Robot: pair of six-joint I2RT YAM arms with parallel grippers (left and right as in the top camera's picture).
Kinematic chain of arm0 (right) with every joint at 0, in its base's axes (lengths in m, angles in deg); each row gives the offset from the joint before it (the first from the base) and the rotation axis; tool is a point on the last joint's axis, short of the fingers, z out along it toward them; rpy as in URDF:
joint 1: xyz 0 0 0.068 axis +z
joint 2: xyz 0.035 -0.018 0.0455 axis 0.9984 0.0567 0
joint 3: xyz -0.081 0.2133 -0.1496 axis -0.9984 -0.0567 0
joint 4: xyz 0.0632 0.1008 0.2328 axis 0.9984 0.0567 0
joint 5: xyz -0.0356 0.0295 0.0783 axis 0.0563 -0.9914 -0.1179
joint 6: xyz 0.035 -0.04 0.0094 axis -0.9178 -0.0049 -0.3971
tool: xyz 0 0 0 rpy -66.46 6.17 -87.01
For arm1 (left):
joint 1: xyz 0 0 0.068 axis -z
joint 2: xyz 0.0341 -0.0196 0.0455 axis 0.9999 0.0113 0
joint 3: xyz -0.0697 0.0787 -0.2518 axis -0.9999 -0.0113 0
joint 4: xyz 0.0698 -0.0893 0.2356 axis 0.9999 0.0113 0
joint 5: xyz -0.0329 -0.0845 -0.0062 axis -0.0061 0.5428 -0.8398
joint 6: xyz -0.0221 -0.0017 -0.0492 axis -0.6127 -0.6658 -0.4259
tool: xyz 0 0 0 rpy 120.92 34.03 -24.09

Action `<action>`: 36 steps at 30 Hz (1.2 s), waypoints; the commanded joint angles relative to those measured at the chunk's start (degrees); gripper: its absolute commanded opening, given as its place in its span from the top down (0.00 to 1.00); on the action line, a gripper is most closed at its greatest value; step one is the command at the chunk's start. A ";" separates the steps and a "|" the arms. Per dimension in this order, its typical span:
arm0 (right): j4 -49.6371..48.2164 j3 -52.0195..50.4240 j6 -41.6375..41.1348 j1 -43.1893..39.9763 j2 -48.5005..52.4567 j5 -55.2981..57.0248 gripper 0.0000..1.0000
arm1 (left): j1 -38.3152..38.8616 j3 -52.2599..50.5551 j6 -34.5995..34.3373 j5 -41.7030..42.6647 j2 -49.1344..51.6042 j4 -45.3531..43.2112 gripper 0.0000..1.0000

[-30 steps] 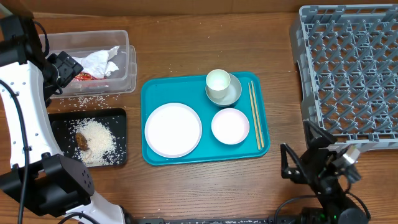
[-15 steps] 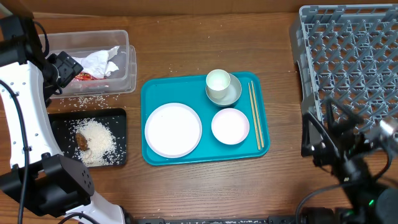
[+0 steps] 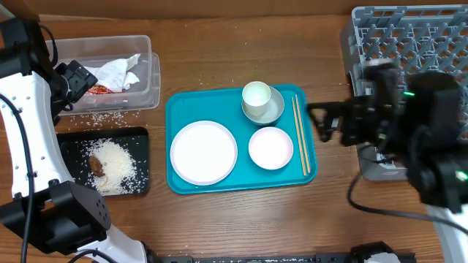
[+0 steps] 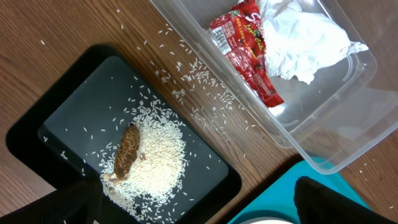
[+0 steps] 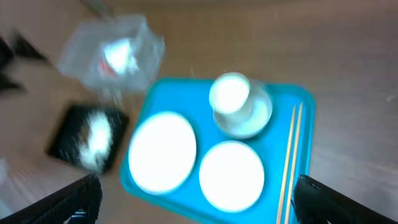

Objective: Sort waste into correct bins and load items into the dishwasher
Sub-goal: 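Move the right gripper over the white cup on the saucer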

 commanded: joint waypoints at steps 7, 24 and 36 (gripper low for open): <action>-2.19 1.40 2.27 21.27 18.05 10.71 0.00 | 0.24 0.33 -0.33 -0.55 -0.76 -0.02 0.00; -4.26 -0.24 -19.56 24.63 41.55 15.96 0.27 | 0.24 0.33 -0.33 -0.55 -0.76 -0.02 0.00; -6.19 -2.93 -23.47 25.20 42.45 23.19 0.35 | 0.24 0.33 -0.33 -0.55 -0.76 -0.02 0.00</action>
